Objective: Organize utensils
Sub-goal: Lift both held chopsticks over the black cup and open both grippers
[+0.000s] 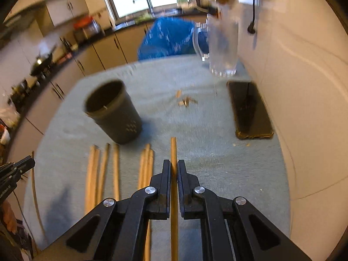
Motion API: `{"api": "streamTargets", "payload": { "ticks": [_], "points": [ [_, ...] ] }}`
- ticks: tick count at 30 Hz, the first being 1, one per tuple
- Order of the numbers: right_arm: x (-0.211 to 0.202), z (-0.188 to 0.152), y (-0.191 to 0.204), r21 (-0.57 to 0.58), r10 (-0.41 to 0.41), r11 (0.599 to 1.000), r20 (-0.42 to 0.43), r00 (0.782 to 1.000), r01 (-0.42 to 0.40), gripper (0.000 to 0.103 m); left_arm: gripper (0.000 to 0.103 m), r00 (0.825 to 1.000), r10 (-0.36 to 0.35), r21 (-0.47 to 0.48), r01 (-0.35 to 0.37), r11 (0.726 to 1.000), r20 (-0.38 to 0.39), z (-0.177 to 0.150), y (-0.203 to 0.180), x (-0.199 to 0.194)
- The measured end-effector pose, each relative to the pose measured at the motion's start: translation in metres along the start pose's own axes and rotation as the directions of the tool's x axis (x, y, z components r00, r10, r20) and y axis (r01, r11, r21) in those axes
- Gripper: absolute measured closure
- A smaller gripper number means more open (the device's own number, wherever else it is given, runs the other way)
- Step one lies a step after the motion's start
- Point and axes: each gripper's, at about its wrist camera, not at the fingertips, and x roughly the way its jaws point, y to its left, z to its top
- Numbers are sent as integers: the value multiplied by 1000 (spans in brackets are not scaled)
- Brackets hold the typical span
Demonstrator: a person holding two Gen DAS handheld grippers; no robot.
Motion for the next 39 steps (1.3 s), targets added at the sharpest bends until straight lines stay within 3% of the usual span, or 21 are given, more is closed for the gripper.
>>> {"api": "streamTargets", "payload": {
  "ticks": [10,21,32,39],
  "points": [
    [-74,-18,24,-32,75,997,203,976,-70,97,97,984,-15,7,14,1000,179,-11,-28,-70],
    [-107,-10,32,-39,140,990,305,942,-134,97,97,940,-82,-10,90,996,331,11,-46,-119],
    [-126,66,44,-53,162,987,422,892,-154,97,97,916,-84,-55,115,992,393,102,-47,-115],
    [-130,121,54,-21,155,985,521,840,-169,97,97,876,-56,-73,103,992,479,168,-59,-111]
  ]
}}
